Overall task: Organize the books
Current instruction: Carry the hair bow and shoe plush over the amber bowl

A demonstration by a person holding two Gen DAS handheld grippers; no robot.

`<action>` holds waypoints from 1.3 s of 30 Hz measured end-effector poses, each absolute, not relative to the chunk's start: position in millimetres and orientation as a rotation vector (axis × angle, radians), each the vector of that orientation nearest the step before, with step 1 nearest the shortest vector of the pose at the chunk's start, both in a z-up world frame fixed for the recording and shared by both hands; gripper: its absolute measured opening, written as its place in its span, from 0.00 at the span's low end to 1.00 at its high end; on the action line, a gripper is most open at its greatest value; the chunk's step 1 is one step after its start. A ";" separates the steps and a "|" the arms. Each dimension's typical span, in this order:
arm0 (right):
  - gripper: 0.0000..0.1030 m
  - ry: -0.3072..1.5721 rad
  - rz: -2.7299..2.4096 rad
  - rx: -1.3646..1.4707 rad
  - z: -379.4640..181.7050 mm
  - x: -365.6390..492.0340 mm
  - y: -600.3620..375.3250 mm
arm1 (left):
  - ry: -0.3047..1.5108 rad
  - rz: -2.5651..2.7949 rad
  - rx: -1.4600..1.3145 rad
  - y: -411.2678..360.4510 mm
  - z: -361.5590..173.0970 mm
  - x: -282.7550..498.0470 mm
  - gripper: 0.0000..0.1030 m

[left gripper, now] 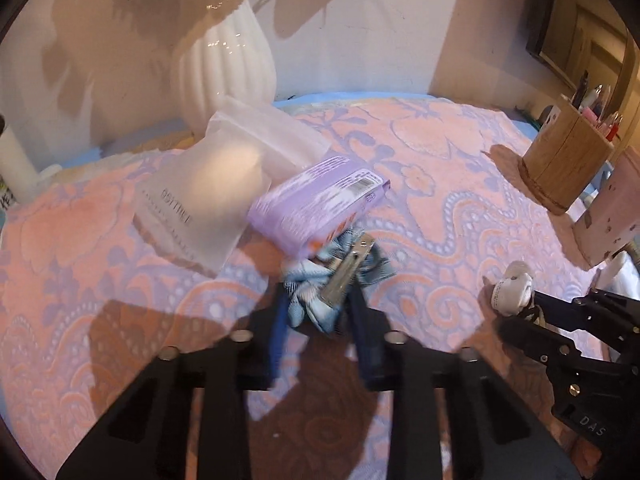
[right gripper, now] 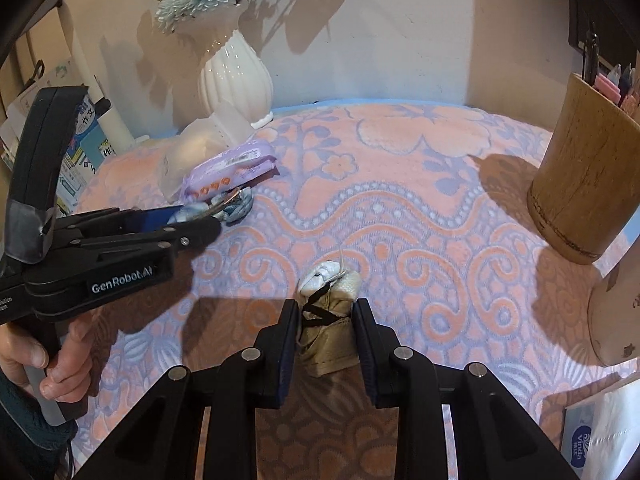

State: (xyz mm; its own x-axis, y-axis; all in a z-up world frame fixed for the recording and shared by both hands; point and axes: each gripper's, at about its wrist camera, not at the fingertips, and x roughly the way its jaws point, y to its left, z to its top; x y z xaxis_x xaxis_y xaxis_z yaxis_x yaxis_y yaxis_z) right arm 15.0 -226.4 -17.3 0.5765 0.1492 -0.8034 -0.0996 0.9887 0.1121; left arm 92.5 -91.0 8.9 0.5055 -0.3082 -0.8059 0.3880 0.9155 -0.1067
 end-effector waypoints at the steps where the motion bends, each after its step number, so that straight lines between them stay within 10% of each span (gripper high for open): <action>1: 0.26 0.946 0.151 0.065 -16.2 13.7 -227.3 | 0.959 -0.430 0.067 -87.5 10.0 90.1 0.17; 24: 0.26 0.804 0.029 -0.053 61.5 -71.2 -229.2 | 0.735 -0.614 0.018 -102.3 105.5 -34.1 0.15; 39: 0.26 0.663 -0.255 0.137 127.8 -148.5 -381.2 | 0.578 -0.873 0.115 -262.5 178.3 -72.1 0.15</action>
